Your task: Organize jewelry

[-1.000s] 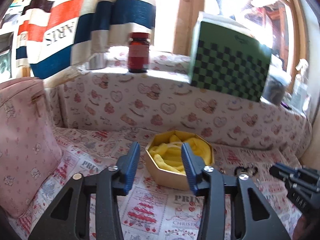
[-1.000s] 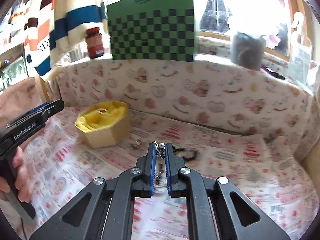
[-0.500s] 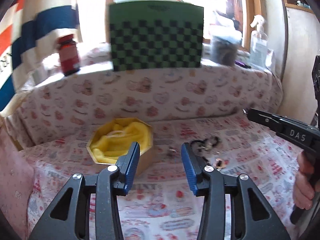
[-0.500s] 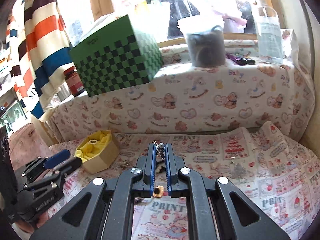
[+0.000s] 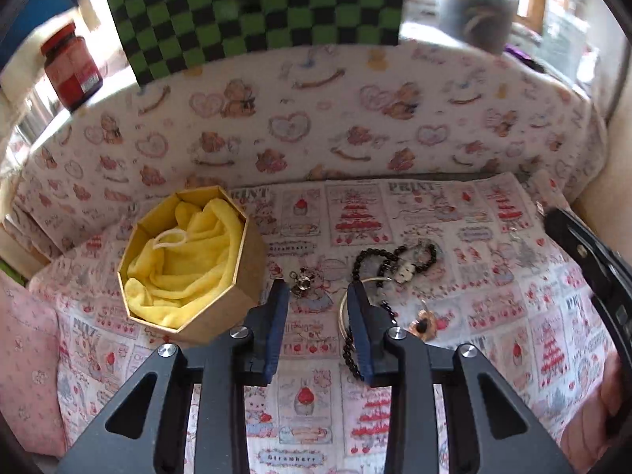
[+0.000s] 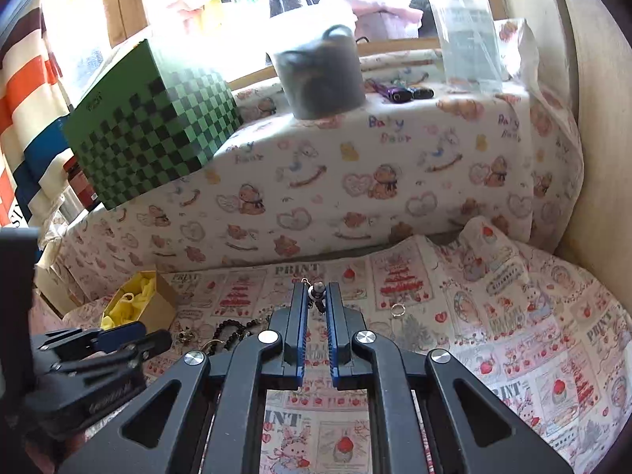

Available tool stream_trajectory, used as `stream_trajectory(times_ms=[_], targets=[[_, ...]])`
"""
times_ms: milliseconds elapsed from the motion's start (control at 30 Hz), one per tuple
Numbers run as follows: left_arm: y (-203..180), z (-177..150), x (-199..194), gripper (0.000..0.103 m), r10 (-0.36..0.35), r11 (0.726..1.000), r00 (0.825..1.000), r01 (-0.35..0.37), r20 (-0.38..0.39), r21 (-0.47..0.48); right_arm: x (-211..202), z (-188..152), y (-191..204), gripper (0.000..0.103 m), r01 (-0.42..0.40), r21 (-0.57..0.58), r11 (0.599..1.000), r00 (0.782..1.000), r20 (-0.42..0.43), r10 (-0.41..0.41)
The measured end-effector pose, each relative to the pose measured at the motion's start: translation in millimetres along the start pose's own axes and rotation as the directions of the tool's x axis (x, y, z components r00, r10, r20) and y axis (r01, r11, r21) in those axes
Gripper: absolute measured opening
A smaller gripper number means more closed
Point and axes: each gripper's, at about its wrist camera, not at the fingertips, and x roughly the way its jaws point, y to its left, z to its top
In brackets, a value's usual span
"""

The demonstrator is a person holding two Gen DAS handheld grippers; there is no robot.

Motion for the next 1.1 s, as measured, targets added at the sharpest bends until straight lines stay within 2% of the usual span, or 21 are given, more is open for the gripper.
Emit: stream_trajectory(times_ms=[300, 400, 500, 533, 600, 667, 733, 800, 1100], targets=[[-5, 10, 31, 0.023, 0.035, 0.999, 0.998, -0.035, -0.046, 0.014, -1, 1, 1, 0.010, 0.004, -0.005, 1.000, 1.000, -0.006, -0.004], [-6, 11, 38, 0.023, 0.006, 1.000, 0.997, -0.006, -0.081, 0.003, 0, 1, 1, 0.010, 0.002, -0.003, 1.000, 1.000, -0.013, -0.002], [-8, 10, 40, 0.021, 0.070, 0.998, 0.996, -0.070, -0.056, 0.012, 0, 1, 0, 0.010, 0.005, -0.005, 1.000, 1.000, -0.012, -0.005], [-9, 10, 40, 0.019, 0.061, 0.998, 0.996, -0.060, -0.061, 0.015, 0, 0, 0, 0.010, 0.008, -0.003, 1.000, 1.000, -0.012, -0.008], [-10, 9, 41, 0.009, 0.042, 0.999, 0.996, -0.042, -0.075, 0.007, 1, 0, -1, 0.010, 0.011, 0.000, 1.000, 1.000, -0.017, -0.011], [-8, 10, 40, 0.004, 0.042, 0.999, 0.997, -0.043, -0.069, -0.010, 3, 0, -1, 0.010, 0.010, -0.003, 1.000, 1.000, -0.025, -0.010], [-2, 9, 39, 0.000, 0.008, 0.999, 0.998, -0.011, -0.059, -0.053, 4, 0, 1, 0.010, 0.013, -0.012, 1.000, 0.999, -0.033, -0.013], [0, 9, 36, 0.000, -0.019, 0.998, 0.998, 0.015, -0.055, -0.064, 5, 0, 1, 0.010, 0.012, -0.013, 1.000, 0.999, -0.034, -0.012], [12, -1, -2, 0.000, -0.004, 0.999, 0.999, 0.005, 0.034, -0.043, 6, 1, 2, 0.010, 0.015, -0.018, 1.000, 0.999, -0.036, -0.015]])
